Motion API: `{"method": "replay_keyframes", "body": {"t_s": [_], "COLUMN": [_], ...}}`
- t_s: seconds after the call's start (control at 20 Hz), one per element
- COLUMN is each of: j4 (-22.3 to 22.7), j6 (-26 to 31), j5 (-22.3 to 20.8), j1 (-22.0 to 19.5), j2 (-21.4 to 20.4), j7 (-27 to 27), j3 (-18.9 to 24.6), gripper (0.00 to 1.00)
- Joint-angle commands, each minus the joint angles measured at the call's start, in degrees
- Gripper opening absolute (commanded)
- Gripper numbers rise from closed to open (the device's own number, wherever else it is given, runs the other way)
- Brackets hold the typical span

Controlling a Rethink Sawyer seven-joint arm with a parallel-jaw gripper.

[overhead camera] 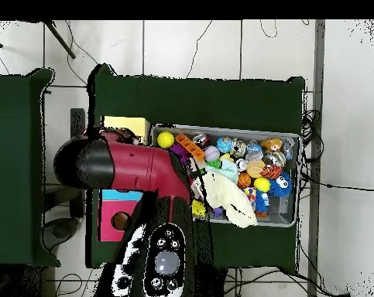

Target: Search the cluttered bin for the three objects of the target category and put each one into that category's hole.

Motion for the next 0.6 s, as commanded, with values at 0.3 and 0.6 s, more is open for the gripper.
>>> {"method": "replay_keyframes", "body": {"t_s": [0.3, 0.6], "j4": [6.10, 8.00], "j6": [5.44, 6.69], "j5": [-2.08, -1.55], "j1": [-0.03, -0.09], "j2": [7.50, 7.16], "j7": [8.41, 8.44], "j3": [1.31, 1.54], "gripper": [0.00, 0.00]}}
